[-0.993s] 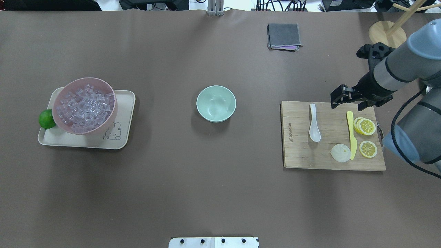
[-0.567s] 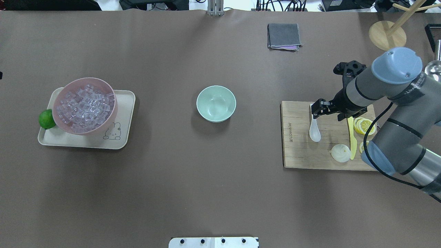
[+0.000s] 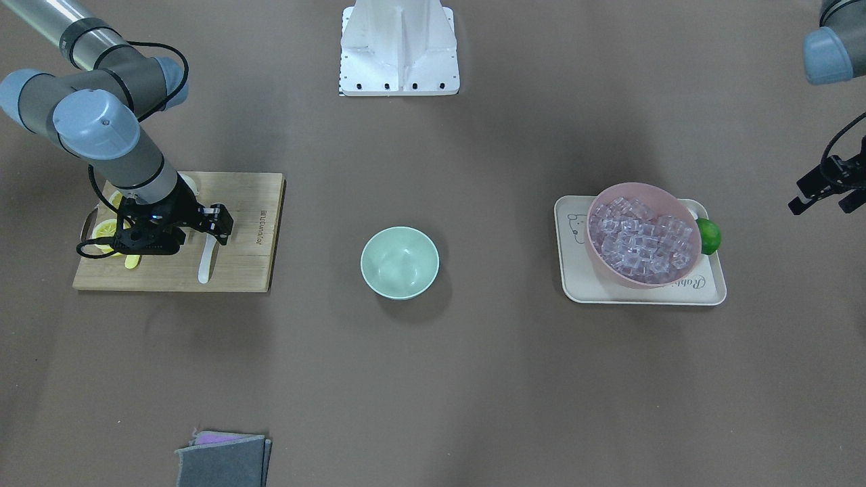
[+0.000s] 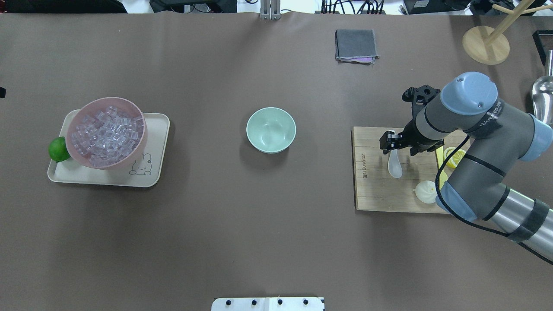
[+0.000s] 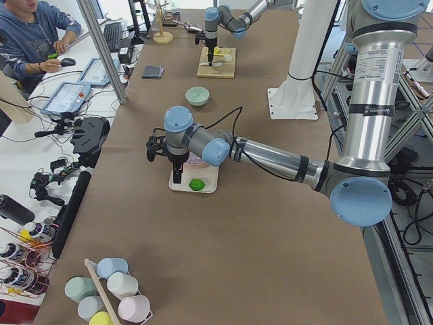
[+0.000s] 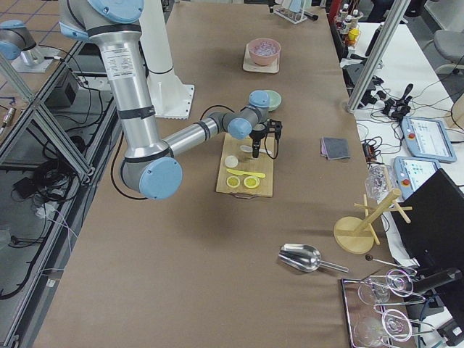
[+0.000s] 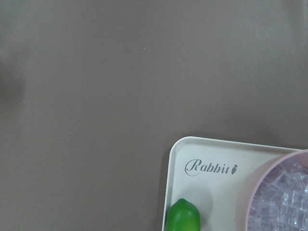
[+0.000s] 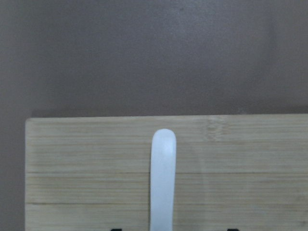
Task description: Put spoon and ice into bowl
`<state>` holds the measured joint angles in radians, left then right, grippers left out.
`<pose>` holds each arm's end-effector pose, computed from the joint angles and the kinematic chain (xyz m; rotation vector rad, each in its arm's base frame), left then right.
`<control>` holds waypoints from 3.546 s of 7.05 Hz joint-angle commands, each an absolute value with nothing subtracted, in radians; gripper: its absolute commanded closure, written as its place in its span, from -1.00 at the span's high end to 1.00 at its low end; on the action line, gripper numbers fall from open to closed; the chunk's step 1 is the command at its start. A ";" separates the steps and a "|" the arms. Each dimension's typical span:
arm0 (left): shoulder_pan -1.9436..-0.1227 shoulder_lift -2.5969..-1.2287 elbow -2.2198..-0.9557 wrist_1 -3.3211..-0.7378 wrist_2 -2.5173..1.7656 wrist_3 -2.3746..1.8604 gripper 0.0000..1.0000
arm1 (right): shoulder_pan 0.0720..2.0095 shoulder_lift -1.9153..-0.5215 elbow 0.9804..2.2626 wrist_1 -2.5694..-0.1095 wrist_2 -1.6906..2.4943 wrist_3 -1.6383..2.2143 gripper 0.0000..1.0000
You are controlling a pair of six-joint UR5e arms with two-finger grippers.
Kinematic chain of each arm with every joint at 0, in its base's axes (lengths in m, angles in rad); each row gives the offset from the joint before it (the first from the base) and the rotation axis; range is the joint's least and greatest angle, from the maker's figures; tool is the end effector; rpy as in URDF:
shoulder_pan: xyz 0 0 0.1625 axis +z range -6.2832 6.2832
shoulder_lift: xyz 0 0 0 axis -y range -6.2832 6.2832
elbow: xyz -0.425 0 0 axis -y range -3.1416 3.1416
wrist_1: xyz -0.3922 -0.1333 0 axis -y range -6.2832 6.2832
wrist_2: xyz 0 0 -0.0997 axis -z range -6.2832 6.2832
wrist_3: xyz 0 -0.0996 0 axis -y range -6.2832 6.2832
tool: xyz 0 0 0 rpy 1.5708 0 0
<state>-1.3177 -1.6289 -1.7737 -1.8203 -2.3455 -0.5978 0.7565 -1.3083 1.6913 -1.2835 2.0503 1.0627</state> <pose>0.0700 -0.5246 0.4990 0.1285 0.8889 -0.1236 -0.3815 -0.4802 0.4337 0.0163 -0.8020 0.0743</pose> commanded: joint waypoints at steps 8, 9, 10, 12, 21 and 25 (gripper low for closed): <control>-1.316 -1.623 -1.775 -1.825 -2.348 -0.598 0.96 | 0.765 -1.261 1.664 -1.278 2.059 1.078 -1.00; -1.316 -1.626 -1.775 -1.825 -2.349 -0.601 0.96 | 0.772 -1.252 1.672 -1.279 2.066 1.095 -1.00; -1.304 -1.632 -1.782 -1.827 -2.349 -0.671 0.96 | 0.772 -1.194 1.671 -1.288 2.071 1.212 -1.00; -1.238 -1.632 -1.831 -1.825 -2.329 -0.773 0.96 | 0.749 -1.070 1.664 -1.310 2.063 1.509 -1.00; -0.960 -1.651 -1.957 -1.824 -2.191 -1.205 0.96 | 0.589 -0.755 1.411 -1.299 1.625 2.074 -1.00; -0.907 -1.652 -1.950 -1.821 -2.155 -1.243 0.96 | 0.577 -0.744 1.413 -1.299 1.603 1.999 1.00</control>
<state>-0.9198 -1.6490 -1.9562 -1.8224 -2.1696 -1.2409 0.5735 -0.7416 1.4037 -1.2993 1.5956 2.0423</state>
